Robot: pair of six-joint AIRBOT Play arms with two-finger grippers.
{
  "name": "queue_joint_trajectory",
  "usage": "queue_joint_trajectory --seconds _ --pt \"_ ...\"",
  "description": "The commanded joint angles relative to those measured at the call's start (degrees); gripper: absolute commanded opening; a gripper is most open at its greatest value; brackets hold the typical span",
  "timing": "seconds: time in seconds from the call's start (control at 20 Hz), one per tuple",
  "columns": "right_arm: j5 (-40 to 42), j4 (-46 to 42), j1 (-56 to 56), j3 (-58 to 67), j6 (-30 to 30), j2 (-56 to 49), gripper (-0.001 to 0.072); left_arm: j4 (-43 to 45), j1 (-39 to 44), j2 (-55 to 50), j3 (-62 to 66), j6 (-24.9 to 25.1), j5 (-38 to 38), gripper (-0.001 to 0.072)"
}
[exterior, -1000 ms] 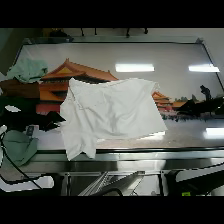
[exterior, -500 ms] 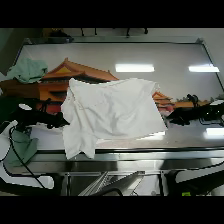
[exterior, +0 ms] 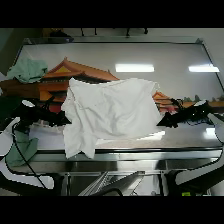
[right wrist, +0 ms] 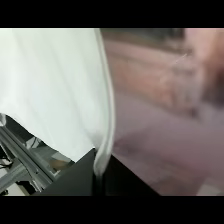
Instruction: Fold the shirts.
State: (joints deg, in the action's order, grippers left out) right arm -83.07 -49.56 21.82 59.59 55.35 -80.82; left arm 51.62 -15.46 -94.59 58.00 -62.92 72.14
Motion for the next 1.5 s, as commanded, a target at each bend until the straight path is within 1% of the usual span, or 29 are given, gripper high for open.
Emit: queue_joint_trajectory --seconds 0.0,0.1,0.2,0.3,0.4,0.45,0.5,0.55,0.6,0.7,0.8,0.85,0.95,1.05,1.15,1.2,1.25,1.35,1.45 --pt "0.04 2.32 -3.17 2.58 -1.79 1.36 0.0016 -2.08 0.02 2.05 0.26 -0.17 2.19 0.0011" --pt "0.09 6.99 -3.43 9.11 -1.95 5.73 0.0015 -7.32 0.09 7.85 2.99 0.09 5.40 0.0010" --pt "1.55 13.88 -2.51 20.20 -2.45 11.76 0.0015 -13.51 0.07 16.57 11.19 -0.22 10.23 0.0010" --pt "6.99 19.98 -1.51 33.09 -2.43 18.21 0.0015 -22.29 -0.48 24.90 23.23 -2.29 11.19 0.0012" --pt "14.01 23.26 -1.09 44.28 -2.43 24.70 0.0016 -30.91 -1.97 30.32 37.03 -5.29 9.53 0.0014" --pt "17.73 23.12 -1.09 48.26 -2.43 28.13 0.0016 -33.31 -3.58 32.68 44.61 -6.78 7.98 0.0014" --pt "20.87 22.56 -1.09 50.75 -2.43 31.23 0.0016 -33.59 -5.51 34.97 51.93 -8.33 6.49 0.0014" --pt "24.13 20.61 -1.09 52.43 -2.43 34.60 0.0016 -33.62 -8.15 36.98 58.58 -8.66 5.53 0.0014" --pt "27.12 18.03 -1.09 53.00 -2.45 37.46 0.0016 -33.62 -11.13 38.91 63.43 -9.27 4.83 0.0014" --pt "32.20 12.44 -1.09 53.09 -2.45 42.82 0.0015 -33.57 -18.69 43.82 67.36 -9.40 2.56 0.0014" --pt "33.73 8.26 -1.09 53.09 -2.49 46.18 0.0015 -33.68 -26.01 48.52 64.54 -9.40 1.38 0.0014" --pt "33.48 6.88 -1.09 53.09 -2.47 46.75 0.0015 -33.70 -28.04 50.36 61.22 -9.62 1.40 0.0014" --pt "30.82 6.01 -1.09 53.07 -2.40 45.57 0.0016 -33.59 -28.13 52.11 54.62 -9.51 1.95 0.0014" --pt "24.24 6.71 -1.09 53.07 -1.29 40.81 0.0016 -33.59 -25.49 50.82 50.12 -7.76 3.82 0.0014" --pt "15.17 11.08 -1.22 53.02 -1.31 33.77 0.0015 -33.24 -20.52 47.54 46.29 -5.84 6.14 0.0014" --pt "11.54 13.31 -1.22 52.70 -1.31 29.86 0.0015 -31.91 -17.46 45.92 44.33 -5.16 6.56 0.0014" --pt "8.85 15.26 -1.27 51.67 -1.31 25.77 0.0014 -28.33 -12.94 43.76 41.77 -4.98 6.32 0.0014" --pt "8.07 15.72 -1.27 47.52 -0.94 19.26 0.0014 -17.66 -3.39 38.29 36.76 -4.92 4.85 0.0014" --pt "9.92 14.95 -1.29 41.62 -1.90 13.66 0.0014 -8.15 5.25 30.73 31.39 -4.83 0.61 0.0014"
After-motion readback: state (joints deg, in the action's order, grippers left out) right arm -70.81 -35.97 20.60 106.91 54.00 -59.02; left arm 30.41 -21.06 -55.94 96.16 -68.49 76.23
